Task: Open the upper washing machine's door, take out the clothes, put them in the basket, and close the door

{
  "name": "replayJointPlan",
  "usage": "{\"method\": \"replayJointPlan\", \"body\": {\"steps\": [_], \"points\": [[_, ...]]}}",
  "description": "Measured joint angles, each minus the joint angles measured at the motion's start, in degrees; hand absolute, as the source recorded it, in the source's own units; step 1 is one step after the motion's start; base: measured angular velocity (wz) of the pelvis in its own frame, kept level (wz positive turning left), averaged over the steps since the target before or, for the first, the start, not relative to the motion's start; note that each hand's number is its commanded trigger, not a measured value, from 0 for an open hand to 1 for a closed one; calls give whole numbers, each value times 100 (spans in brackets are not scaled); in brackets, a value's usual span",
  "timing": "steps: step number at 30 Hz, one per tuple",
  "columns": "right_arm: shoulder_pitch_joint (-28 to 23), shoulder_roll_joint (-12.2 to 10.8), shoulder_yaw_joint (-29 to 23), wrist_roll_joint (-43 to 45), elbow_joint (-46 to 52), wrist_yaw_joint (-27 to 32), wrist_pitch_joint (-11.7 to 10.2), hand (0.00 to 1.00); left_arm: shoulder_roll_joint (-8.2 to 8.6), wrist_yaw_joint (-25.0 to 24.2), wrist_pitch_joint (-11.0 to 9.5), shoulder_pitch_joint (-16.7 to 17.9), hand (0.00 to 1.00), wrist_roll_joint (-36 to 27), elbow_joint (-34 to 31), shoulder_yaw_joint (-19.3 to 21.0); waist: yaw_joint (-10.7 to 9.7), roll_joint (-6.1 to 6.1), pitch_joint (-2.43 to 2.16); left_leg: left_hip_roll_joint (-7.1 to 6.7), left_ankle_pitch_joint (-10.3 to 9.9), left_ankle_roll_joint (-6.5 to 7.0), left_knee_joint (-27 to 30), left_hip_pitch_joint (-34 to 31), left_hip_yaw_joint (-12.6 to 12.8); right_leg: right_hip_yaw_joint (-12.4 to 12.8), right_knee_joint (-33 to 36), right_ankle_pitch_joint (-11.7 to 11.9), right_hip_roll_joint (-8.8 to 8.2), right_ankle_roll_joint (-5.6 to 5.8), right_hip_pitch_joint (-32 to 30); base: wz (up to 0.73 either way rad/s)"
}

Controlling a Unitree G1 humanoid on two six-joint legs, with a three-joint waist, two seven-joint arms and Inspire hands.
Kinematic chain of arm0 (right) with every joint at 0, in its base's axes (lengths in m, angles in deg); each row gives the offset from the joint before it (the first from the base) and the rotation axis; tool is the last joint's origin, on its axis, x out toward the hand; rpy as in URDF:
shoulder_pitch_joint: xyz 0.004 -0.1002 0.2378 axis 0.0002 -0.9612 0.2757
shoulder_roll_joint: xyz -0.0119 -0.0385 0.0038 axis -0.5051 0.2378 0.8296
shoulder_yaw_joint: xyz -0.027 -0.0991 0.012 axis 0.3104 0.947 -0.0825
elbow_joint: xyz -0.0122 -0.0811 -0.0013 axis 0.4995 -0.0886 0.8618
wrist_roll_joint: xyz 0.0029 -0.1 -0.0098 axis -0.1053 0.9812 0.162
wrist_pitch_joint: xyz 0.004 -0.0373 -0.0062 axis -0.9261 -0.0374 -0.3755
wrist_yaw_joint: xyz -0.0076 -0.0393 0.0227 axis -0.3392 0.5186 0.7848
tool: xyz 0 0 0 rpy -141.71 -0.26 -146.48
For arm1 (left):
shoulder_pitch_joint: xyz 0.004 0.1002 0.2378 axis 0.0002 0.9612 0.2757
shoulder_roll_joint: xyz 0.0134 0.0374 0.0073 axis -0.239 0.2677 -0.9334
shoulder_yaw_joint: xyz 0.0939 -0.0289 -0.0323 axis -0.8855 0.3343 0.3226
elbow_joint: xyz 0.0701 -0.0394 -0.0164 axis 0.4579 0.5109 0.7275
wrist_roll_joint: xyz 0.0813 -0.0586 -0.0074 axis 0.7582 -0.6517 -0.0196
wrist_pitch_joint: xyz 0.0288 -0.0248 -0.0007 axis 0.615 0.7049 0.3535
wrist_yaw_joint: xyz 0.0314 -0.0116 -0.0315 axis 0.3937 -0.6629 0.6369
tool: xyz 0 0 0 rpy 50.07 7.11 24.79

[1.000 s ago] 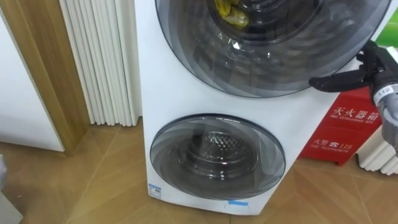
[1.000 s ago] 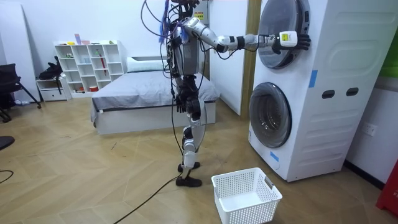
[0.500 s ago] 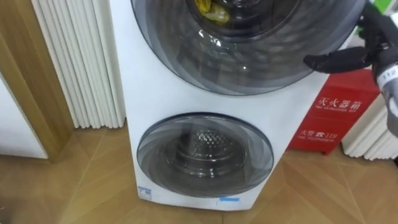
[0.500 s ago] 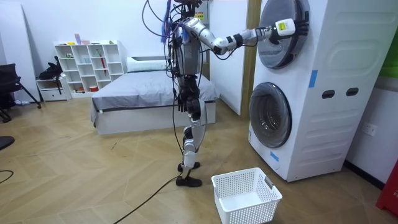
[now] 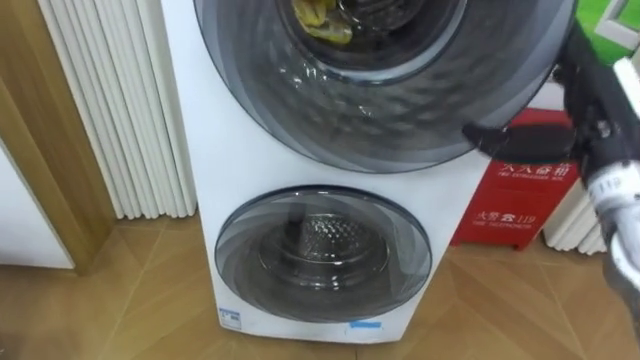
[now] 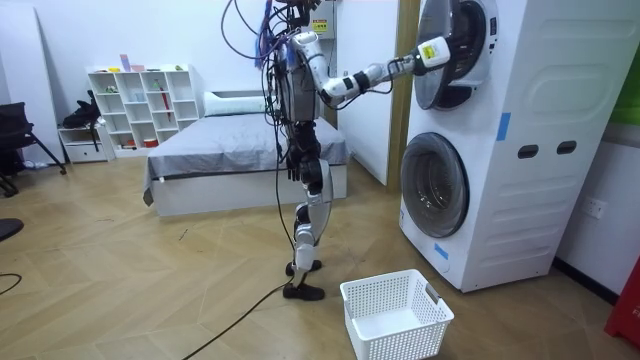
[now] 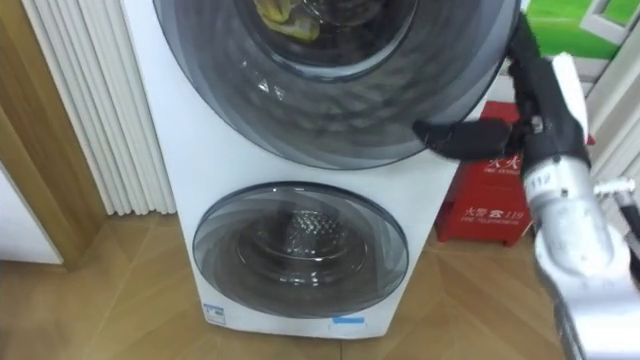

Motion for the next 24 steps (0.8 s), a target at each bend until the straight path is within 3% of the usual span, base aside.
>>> {"method": "replayJointPlan", "body": {"steps": [1, 7, 13, 17, 24], "points": [[-205, -68, 1, 0, 93, -60, -59, 0, 0, 15, -12, -12, 0, -6, 24, 0, -14, -1, -31, 1, 0, 0, -7, 20, -5, 0, 2, 0, 0, 0, 11, -3], [-1024, -323, 5, -1, 364, -483, -82, 0, 47, 120, -191, 30, 0, -83, 27, 23, -33, 73, -22, -13, 1, 2, -14, 48, -6, 0, 5, 0, -8, 0, 31, -1], [-1150, -519, -156, -10, 680, -763, -83, 0, 245, 88, -212, 128, 0, -81, 26, 249, -77, 117, -18, -23, -3, 8, -14, 45, 1, 2, 2, 0, -15, 0, 39, 1], [-1468, -594, -274, -83, 1077, -906, -87, 0, 252, 78, -234, 190, 0, -171, 35, 244, -124, 129, -16, -23, -4, 9, -4, 44, -10, -3, 1, 0, -15, 0, 42, 0], [-1496, -633, -342, -281, 1587, -891, -88, 0, 256, 78, -390, 136, 0, -149, 191, 205, -219, 164, -11, -26, -9, 14, -26, 38, -23, 12, 3, 0, -13, 0, 35, 0]]}}
